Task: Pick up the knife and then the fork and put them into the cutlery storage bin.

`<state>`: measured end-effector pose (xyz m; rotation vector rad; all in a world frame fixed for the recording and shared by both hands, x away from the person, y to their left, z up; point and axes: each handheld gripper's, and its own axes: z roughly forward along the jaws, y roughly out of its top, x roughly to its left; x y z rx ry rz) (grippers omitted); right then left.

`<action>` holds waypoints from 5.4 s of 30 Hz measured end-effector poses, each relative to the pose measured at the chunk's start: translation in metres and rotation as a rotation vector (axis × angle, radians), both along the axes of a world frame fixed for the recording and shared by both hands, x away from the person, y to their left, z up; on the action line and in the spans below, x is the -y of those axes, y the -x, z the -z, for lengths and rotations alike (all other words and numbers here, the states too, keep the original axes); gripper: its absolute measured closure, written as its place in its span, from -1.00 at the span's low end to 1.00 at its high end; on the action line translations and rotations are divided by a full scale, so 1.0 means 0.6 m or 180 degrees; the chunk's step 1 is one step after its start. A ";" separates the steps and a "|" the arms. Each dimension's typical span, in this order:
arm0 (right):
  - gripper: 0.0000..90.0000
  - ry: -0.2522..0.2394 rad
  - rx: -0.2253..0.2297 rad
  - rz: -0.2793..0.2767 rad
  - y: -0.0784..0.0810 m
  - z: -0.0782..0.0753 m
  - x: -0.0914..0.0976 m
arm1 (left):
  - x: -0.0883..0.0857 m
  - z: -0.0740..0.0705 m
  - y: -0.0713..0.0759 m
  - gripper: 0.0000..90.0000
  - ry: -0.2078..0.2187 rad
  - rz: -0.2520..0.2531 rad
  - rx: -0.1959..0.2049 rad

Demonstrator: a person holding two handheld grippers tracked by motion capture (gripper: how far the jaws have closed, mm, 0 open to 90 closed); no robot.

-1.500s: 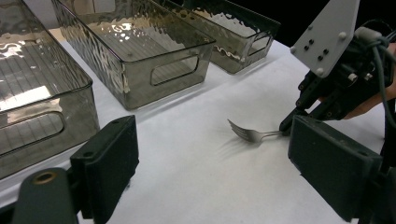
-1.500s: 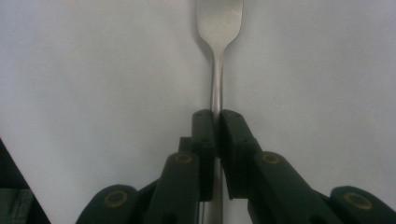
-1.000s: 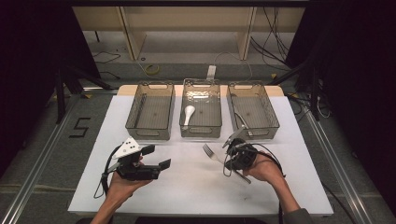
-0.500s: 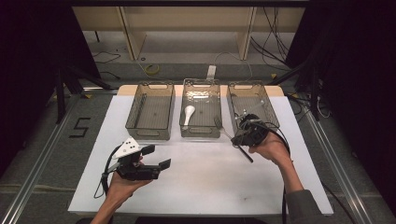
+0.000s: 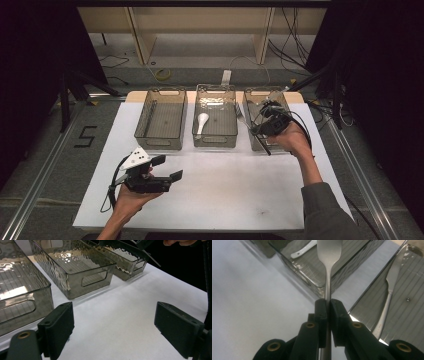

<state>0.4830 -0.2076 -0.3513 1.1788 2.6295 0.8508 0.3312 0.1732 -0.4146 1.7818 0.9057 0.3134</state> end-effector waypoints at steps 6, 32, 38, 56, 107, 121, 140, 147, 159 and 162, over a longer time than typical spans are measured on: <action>0.89 -0.0032 0.0047 0.0093 -0.013 -0.004 0.006 | 0.000 0.000 0.000 -0.66 0.0001 -0.0001 0.0002; 0.89 -0.0202 0.0086 0.0614 -0.070 -0.011 0.041 | -0.001 0.000 0.000 -0.66 0.0019 0.0001 -0.0013; 0.89 -0.0286 0.0152 0.0770 -0.087 -0.017 0.051 | -0.001 0.000 0.000 -0.66 0.0031 -0.0003 -0.0020; 0.89 -0.0311 0.0312 0.1135 -0.112 0.005 0.067 | -0.001 0.000 0.001 -0.66 0.0050 -0.0008 0.0003; 0.89 -0.0196 0.0313 0.1247 -0.108 0.086 0.064 | -0.003 0.000 0.001 -0.66 0.0059 -0.0003 0.0004; 0.88 -0.0140 0.0239 0.1240 -0.109 0.094 0.056 | -0.003 0.000 0.002 -0.66 0.0066 -0.0004 0.0003; 0.69 -0.0128 0.0046 0.1274 -0.107 0.107 0.056 | -0.003 0.000 0.001 -0.66 0.0062 0.0000 0.0003; 0.57 -0.0201 0.0052 0.1289 -0.105 0.098 0.061 | -0.002 0.000 0.001 -0.66 0.0054 0.0003 0.0001; 0.36 -0.0364 0.0141 0.1225 -0.092 0.082 0.060 | -0.003 0.000 0.001 -0.66 0.0054 0.0002 0.0002; 0.30 -0.0437 0.0184 0.1186 -0.085 0.075 0.061 | -0.003 0.000 0.001 -0.66 0.0057 -0.0001 -0.0001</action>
